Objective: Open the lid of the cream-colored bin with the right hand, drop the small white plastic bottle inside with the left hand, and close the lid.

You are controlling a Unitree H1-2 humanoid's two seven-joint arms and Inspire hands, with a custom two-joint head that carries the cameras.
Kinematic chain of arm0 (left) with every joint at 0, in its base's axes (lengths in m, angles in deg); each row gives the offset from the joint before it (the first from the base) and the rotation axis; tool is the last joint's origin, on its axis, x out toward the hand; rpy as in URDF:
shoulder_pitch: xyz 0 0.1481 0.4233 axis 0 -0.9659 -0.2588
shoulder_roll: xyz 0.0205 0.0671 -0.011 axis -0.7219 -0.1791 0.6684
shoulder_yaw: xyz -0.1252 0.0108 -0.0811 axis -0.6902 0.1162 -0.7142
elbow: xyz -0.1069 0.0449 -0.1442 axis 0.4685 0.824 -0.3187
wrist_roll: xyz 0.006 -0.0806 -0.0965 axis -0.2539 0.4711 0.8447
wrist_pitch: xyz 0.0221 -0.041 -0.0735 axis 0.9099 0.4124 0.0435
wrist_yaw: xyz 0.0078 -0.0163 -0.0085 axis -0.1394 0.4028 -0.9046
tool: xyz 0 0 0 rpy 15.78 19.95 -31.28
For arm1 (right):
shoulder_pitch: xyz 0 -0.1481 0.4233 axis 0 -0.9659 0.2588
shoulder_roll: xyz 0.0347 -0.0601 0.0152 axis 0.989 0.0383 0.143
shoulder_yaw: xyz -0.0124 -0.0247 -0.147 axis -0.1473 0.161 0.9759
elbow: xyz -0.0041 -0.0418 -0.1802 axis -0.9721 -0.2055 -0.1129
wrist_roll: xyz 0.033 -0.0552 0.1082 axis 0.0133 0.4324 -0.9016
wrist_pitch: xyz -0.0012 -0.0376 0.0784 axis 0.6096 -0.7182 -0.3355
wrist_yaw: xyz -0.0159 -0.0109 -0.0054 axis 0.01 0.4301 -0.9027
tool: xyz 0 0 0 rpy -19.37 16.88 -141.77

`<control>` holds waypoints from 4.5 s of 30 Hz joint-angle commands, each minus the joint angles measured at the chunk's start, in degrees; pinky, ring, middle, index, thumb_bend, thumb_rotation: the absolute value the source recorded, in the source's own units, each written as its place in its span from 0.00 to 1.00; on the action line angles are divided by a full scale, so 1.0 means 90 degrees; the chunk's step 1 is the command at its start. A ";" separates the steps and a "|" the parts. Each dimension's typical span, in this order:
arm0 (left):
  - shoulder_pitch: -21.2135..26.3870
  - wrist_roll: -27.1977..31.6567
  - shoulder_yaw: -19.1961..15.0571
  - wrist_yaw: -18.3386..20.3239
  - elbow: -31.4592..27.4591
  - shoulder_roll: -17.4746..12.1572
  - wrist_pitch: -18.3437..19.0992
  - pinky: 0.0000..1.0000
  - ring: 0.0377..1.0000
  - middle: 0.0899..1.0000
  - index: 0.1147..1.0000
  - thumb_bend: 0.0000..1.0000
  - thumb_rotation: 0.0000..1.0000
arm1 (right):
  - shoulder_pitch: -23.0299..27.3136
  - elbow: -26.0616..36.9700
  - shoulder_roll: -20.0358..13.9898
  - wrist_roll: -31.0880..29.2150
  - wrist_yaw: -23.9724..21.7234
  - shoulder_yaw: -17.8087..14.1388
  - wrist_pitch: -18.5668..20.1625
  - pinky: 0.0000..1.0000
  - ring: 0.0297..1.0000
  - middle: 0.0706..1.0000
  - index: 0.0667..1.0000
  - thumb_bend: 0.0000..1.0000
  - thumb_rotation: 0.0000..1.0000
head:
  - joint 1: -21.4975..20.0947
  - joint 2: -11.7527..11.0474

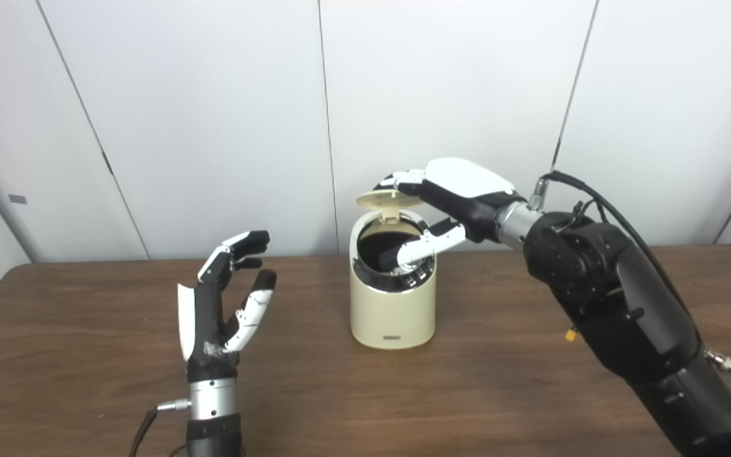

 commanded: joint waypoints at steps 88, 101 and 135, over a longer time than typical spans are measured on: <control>0.0069 -0.0031 -0.0736 0.0704 -0.0730 0.0410 -0.0100 0.62 0.67 0.67 0.64 0.67 0.73 | -0.1563 0.0003 -0.0189 0.1704 0.0627 0.1130 -0.0973 0.83 0.87 0.83 0.79 1.00 0.89 | 0.0058 0.0378; 0.0068 -0.0057 -0.0747 0.0746 -0.0758 0.0416 -0.0097 0.61 0.67 0.67 0.64 0.68 0.74 | -0.1522 -0.0099 -0.0083 0.1916 0.0084 0.1211 -0.0693 0.87 0.88 0.79 0.75 1.00 0.91 | 0.0064 0.0396; 0.0062 -0.0015 -0.0755 0.0746 -0.0756 0.0415 -0.0101 0.62 0.67 0.67 0.64 0.67 0.73 | -0.1714 0.0180 -0.0050 0.1683 0.0288 0.1069 -0.0371 0.88 0.89 0.84 0.83 1.00 0.85 | 0.0056 0.0406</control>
